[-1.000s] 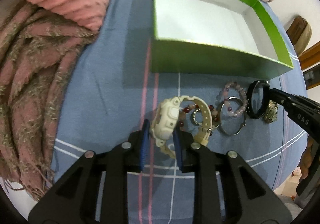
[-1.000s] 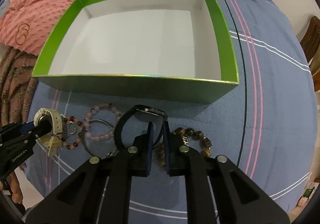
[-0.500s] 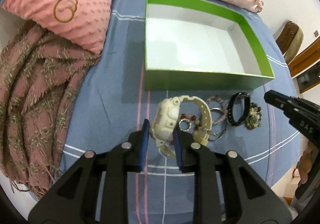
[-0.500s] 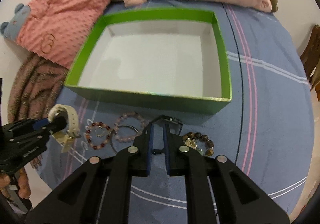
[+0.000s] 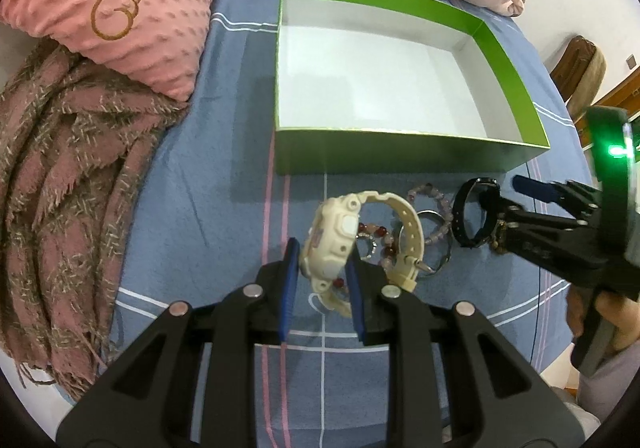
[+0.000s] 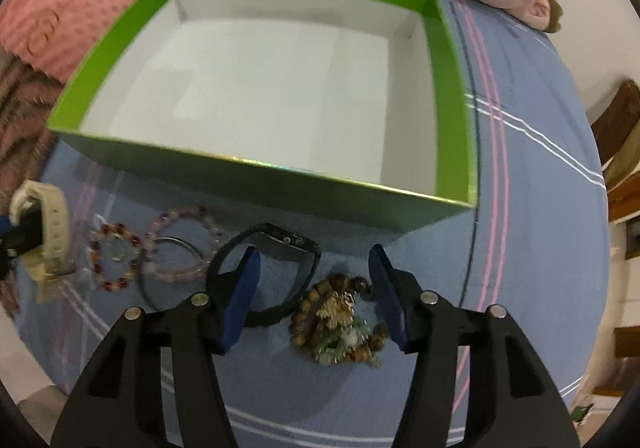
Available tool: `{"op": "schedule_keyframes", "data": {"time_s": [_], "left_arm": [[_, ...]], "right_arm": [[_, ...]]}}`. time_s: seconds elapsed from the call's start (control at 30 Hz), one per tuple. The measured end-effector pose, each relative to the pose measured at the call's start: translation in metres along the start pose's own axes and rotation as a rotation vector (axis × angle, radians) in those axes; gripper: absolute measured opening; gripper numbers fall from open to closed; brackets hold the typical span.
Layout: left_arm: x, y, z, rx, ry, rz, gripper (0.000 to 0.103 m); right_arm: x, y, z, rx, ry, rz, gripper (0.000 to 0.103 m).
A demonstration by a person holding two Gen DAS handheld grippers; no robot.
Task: Organize jewelry
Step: 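Carry the cream watch in the left tool while the right tool carries the black watch into the green box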
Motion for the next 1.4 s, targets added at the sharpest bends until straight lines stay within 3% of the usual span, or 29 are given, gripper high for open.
{"op": "schedule_keyframes", "data": {"time_s": [0.07, 0.17, 0.23, 0.3, 0.63, 0.8, 0.97, 1.2, 1.4], "left_arm": [[0.0, -0.002, 0.001, -0.001, 0.0, -0.002, 0.023], [-0.001, -0.005, 0.001, 0.001, 0.002, -0.009, 0.023], [-0.001, -0.006, 0.002, 0.001, 0.001, -0.011, 0.023], [-0.001, -0.006, 0.002, 0.001, -0.002, -0.009, 0.023], [0.011, 0.01, 0.007, 0.001, -0.015, 0.036, 0.023], [0.034, 0.029, 0.01, -0.003, -0.036, 0.093, 0.023], [0.066, 0.049, 0.017, -0.003, -0.057, 0.161, 0.023], [0.108, 0.051, 0.025, 0.005, -0.071, 0.208, 0.023], [0.125, 0.011, 0.032, 0.013, -0.079, 0.162, 0.024]], "right_arm": [[-0.001, -0.01, -0.002, -0.001, 0.007, -0.021, 0.053], [0.001, -0.014, -0.005, 0.032, -0.004, -0.019, 0.039], [0.002, -0.014, -0.004, 0.041, -0.01, -0.021, 0.014], [0.001, -0.011, -0.003, 0.052, -0.019, -0.021, 0.009], [0.001, 0.055, 0.003, 0.152, -0.045, 0.101, 0.009], [0.031, 0.108, 0.002, 0.168, -0.042, 0.222, 0.009], [0.063, 0.135, 0.006, 0.16, -0.029, 0.301, 0.009], [0.088, 0.112, 0.011, 0.131, -0.051, 0.287, 0.009], [0.094, 0.059, 0.009, 0.114, -0.068, 0.194, 0.009]]}}
Point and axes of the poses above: each gripper's, at about its wrist camera, not at the fingertips, and y roughly against the way its jaws point, z to its right, x to its top, the point moved 8 cm from there along -y, roughly the way its jaws point
